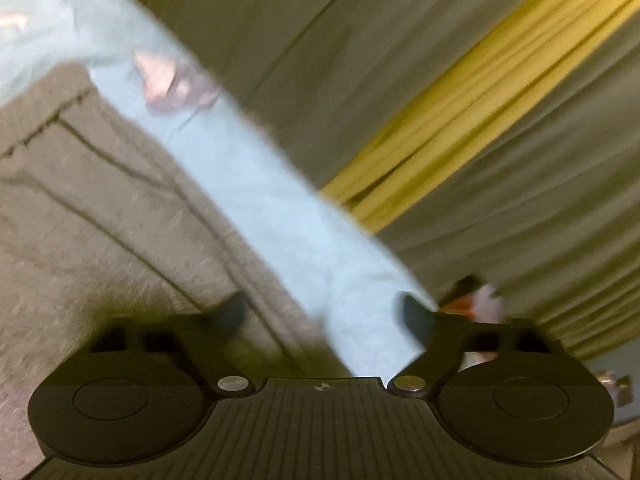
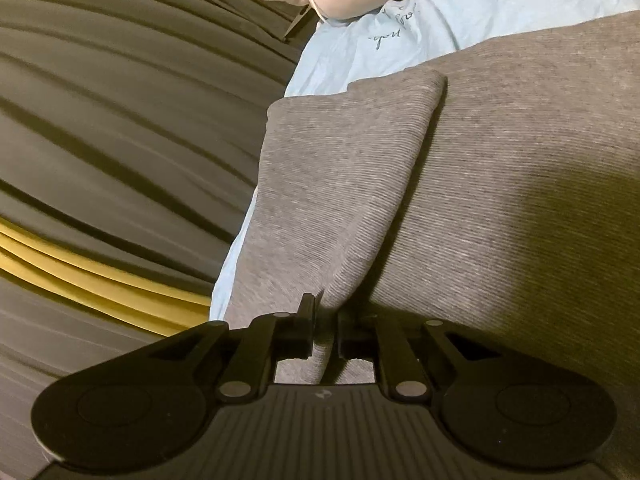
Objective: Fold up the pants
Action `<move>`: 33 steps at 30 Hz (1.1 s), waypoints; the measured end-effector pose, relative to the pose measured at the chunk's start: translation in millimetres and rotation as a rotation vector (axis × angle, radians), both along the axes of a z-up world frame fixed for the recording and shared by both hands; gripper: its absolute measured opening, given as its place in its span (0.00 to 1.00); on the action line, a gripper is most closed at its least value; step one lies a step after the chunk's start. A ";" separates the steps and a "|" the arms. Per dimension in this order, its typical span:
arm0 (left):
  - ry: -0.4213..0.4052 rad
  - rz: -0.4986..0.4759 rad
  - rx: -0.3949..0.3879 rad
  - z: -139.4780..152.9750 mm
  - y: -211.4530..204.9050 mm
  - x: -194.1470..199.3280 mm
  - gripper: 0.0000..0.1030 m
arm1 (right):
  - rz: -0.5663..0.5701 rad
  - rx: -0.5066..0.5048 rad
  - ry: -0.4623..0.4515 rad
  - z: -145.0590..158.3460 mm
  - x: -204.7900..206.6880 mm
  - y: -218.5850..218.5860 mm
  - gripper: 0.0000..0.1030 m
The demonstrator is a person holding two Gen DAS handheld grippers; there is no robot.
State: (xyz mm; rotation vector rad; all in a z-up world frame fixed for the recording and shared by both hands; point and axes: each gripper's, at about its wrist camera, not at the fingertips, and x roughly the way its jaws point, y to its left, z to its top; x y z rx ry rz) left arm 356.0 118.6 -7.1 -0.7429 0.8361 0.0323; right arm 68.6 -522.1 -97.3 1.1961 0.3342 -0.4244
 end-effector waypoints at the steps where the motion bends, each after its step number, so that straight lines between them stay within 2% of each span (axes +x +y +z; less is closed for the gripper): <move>1: 0.053 -0.007 0.009 -7.0 -1.2 9.8 0.67 | 0.002 -0.003 0.001 0.1 0.2 0.0 0.10; 4: 0.103 -0.016 0.025 -22.1 -5.6 20.3 0.67 | 0.003 -0.004 0.001 -0.8 1.4 0.0 0.10; 6: 0.120 -0.023 0.028 -28.8 -6.9 26.6 0.59 | 0.004 -0.010 0.003 -0.4 1.4 1.0 0.10; 8: 0.126 -0.032 0.030 -30.6 -8.2 23.5 0.22 | 0.010 -0.040 0.014 2.3 1.8 3.6 0.09; 9: 0.138 -0.050 0.015 -32.3 -6.5 23.4 0.13 | 0.013 -0.061 0.031 4.4 2.6 5.2 0.07; 11: 0.127 -0.057 -0.005 -31.1 -1.1 13.0 0.07 | 0.013 -0.097 0.054 10.4 2.7 9.1 0.05; 15: -0.009 -0.090 0.031 -2.7 10.4 -27.2 0.07 | 0.011 -0.124 0.043 32.1 -10.6 14.9 0.05; 18: -0.109 -0.094 0.044 21.7 24.8 -79.2 0.06 | 0.029 -0.161 0.033 57.3 -30.6 19.7 0.05; 21: -0.202 -0.086 0.006 36.6 46.4 -154.3 0.06 | 0.054 -0.197 0.028 80.8 -61.8 24.3 0.05; 23: -0.259 -0.093 0.026 40.5 57.0 -212.5 0.06 | 0.058 -0.238 0.025 93.7 -89.3 24.8 0.05; 25: -0.241 -0.092 -0.001 31.6 66.4 -263.3 0.07 | 0.070 -0.246 0.036 98.1 -113.0 21.3 0.05; 27: -0.205 -0.079 -0.028 17.0 75.4 -297.2 0.07 | 0.087 -0.248 0.059 94.7 -132.7 20.5 0.05; 28: -0.183 -0.065 -0.003 9.5 78.3 -307.9 0.07 | 0.103 -0.249 0.087 90.1 -136.2 18.7 0.06; 30: -0.140 -0.016 0.075 -0.2 85.9 -315.8 0.14 | 0.096 -0.218 0.167 74.5 -137.5 16.0 0.10; 31: -0.128 0.017 0.084 -2.0 95.0 -317.3 0.25 | 0.089 -0.197 0.194 66.8 -136.9 14.3 0.15; 32: -0.139 0.040 0.073 -1.4 103.6 -316.7 0.52 | 0.078 -0.181 0.211 60.4 -136.8 13.0 0.22; 33: -0.150 0.080 0.077 0.7 113.1 -315.1 0.65 | 0.071 -0.176 0.212 57.2 -137.5 13.1 0.29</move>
